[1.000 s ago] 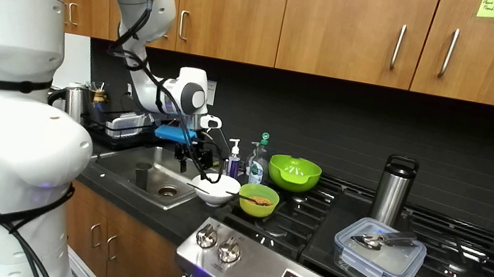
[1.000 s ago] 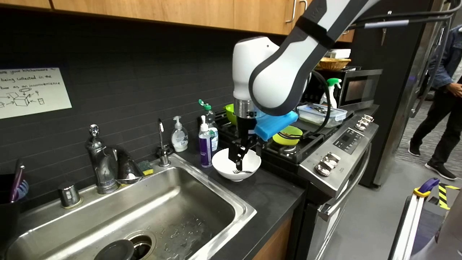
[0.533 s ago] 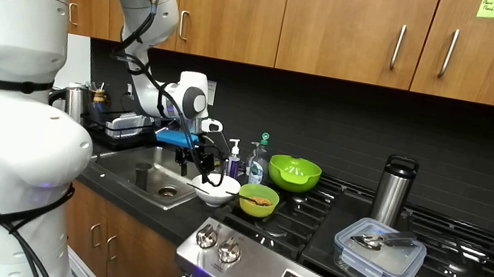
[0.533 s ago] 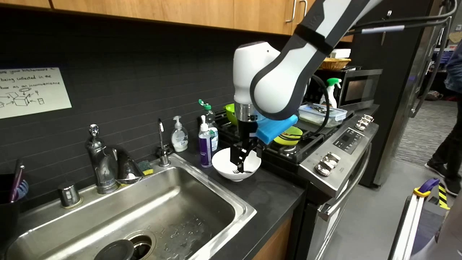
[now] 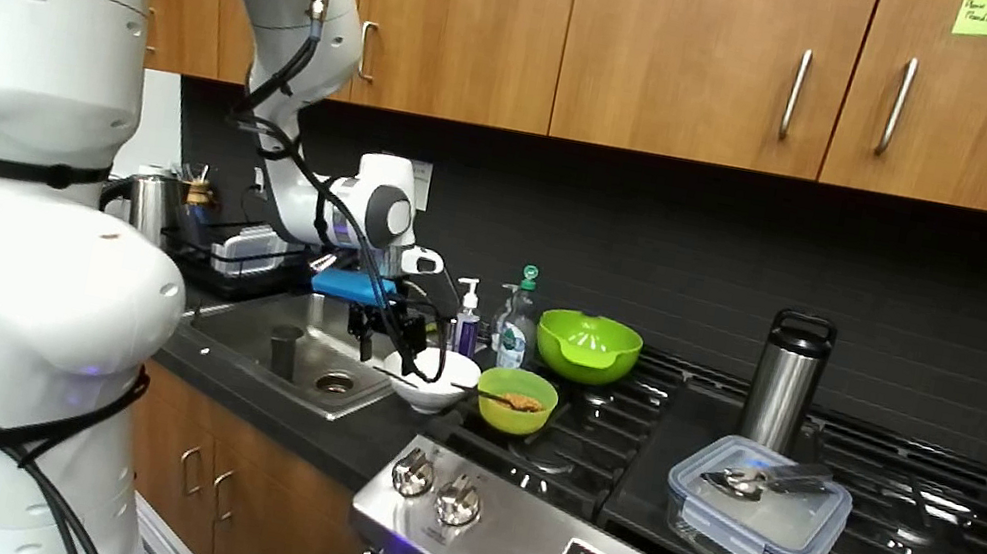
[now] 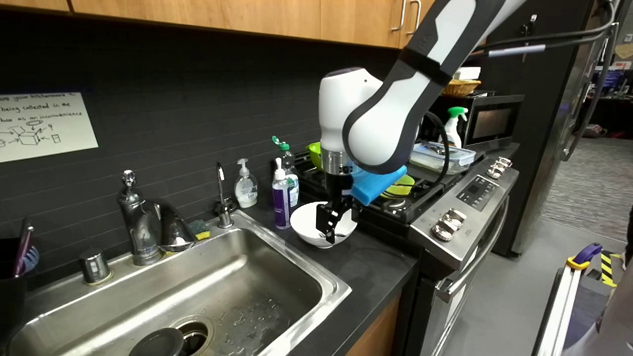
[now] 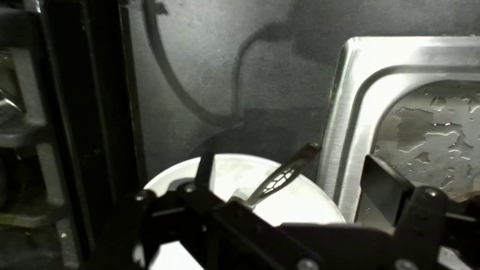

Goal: Lift the folk from the white bowl and place it in the bigger green bowl

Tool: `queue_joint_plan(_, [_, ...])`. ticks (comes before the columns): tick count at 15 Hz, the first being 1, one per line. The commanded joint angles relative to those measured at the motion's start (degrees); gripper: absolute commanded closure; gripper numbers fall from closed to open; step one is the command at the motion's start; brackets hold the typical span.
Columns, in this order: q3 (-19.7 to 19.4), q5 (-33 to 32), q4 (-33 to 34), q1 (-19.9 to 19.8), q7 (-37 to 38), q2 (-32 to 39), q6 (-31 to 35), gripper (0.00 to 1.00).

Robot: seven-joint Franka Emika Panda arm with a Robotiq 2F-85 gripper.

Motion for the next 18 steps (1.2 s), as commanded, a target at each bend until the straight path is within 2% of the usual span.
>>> queue_joint_plan(1, [-1.2,-0.97,0.46,0.79,-0.45,0.87,0.83,0.0])
queue_joint_plan(18, [-1.4,-0.24,0.7,0.97,-1.12,1.2,-0.51,0.0])
